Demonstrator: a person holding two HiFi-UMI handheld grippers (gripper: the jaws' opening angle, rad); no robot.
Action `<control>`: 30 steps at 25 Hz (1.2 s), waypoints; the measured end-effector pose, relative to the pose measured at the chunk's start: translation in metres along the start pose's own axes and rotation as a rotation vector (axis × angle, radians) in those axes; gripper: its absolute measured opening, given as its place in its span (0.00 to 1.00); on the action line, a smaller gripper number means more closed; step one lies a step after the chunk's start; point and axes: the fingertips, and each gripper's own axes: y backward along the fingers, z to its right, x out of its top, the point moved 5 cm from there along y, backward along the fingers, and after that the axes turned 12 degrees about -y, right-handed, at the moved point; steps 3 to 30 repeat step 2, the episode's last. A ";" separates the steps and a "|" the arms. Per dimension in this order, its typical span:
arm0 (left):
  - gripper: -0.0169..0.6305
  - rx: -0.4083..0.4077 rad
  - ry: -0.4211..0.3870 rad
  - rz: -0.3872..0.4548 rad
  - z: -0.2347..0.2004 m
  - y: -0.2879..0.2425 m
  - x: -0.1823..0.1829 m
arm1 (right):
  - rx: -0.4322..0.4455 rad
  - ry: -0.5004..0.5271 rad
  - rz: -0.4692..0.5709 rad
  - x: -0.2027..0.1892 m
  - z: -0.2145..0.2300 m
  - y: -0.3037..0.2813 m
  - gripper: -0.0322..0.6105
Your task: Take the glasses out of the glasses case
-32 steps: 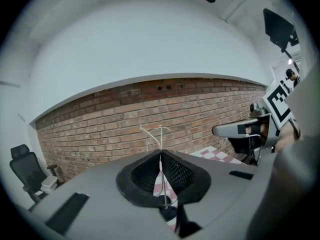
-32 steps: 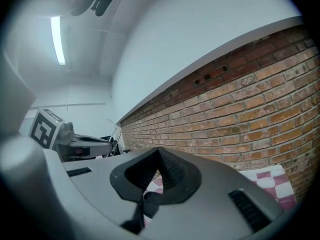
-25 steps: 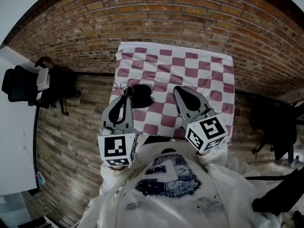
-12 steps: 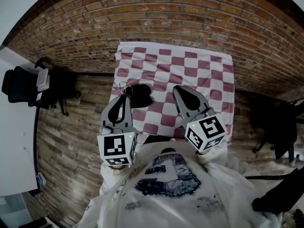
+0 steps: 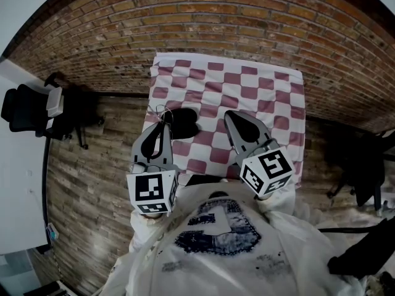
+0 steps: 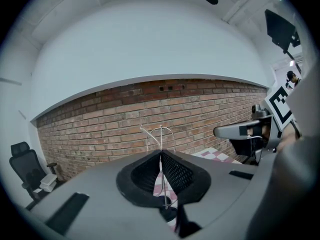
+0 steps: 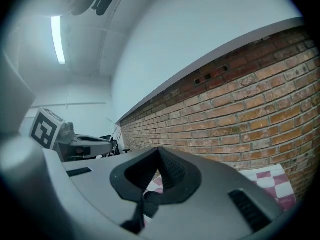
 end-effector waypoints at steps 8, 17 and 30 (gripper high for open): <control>0.06 0.000 0.000 0.001 -0.001 0.000 -0.002 | 0.001 -0.001 -0.001 -0.002 -0.001 -0.001 0.07; 0.06 0.000 0.000 0.001 -0.001 0.000 -0.002 | 0.001 -0.001 -0.001 -0.002 -0.001 -0.001 0.07; 0.06 0.000 0.000 0.001 -0.001 0.000 -0.002 | 0.001 -0.001 -0.001 -0.002 -0.001 -0.001 0.07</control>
